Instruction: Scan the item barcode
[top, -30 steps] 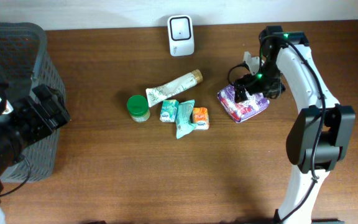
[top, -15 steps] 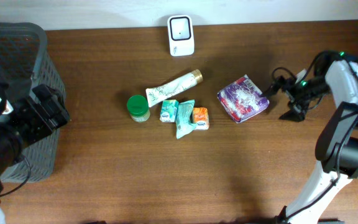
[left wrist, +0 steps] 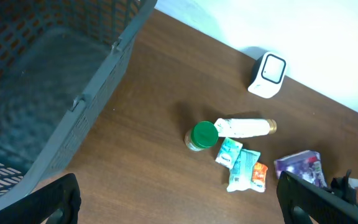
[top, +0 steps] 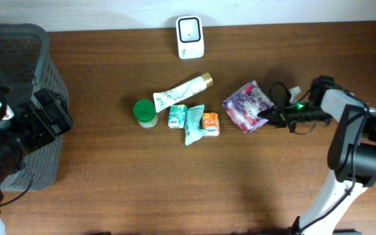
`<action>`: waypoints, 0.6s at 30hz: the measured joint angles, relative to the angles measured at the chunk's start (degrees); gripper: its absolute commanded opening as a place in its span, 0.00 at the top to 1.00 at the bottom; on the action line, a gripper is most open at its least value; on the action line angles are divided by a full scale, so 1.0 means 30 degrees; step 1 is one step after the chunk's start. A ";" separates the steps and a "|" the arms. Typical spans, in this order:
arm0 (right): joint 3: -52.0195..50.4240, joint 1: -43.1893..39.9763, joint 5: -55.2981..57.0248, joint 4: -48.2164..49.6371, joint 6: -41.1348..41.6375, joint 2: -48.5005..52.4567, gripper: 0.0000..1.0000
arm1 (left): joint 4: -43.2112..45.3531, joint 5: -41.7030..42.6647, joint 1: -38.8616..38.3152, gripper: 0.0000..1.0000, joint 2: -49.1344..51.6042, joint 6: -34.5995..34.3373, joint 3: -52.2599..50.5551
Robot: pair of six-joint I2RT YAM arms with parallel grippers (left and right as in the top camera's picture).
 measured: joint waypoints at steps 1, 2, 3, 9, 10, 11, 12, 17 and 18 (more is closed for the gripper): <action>0.0852 0.0452 0.0051 -0.1253 -0.0546 0.0073 0.96 | 0.0000 0.0000 0.0000 0.01 0.0000 0.0000 0.0000; 0.1843 0.0903 0.0262 -0.2339 -0.1115 0.0080 0.96 | 0.0007 0.0000 0.0000 0.01 0.0000 0.0000 0.0000; 0.4364 0.2047 0.0699 -0.3701 -0.2288 0.0051 0.96 | 0.0000 0.0000 0.0000 0.01 0.0000 0.0000 0.0000; 1.2072 0.6309 0.4721 -0.8480 -0.5450 0.0073 0.96 | -0.0022 0.0000 0.0000 0.01 0.0000 0.0000 0.0000; 1.2677 0.7023 0.5224 -0.8510 -0.5690 0.0073 0.96 | 0.0000 0.0000 0.0000 0.01 0.0000 0.0000 0.0000; 1.2983 0.7504 0.5668 -0.8495 -0.5858 0.0073 0.96 | 0.0000 0.0000 0.0000 0.01 0.0000 0.0000 0.0000; 1.3355 0.8167 0.6193 -0.8364 -0.5974 0.0073 0.96 | 0.0000 0.0000 0.0000 0.01 0.0000 0.0000 0.0000; 1.3653 0.9952 0.6856 -0.7002 -0.6120 0.0073 0.96 | -0.0007 0.0000 0.0000 0.01 0.0000 0.0000 0.0000; 1.3653 1.0142 0.6958 -0.6965 -0.6113 0.0073 0.96 | -0.0007 0.0000 0.0000 0.01 0.0000 0.0000 0.0000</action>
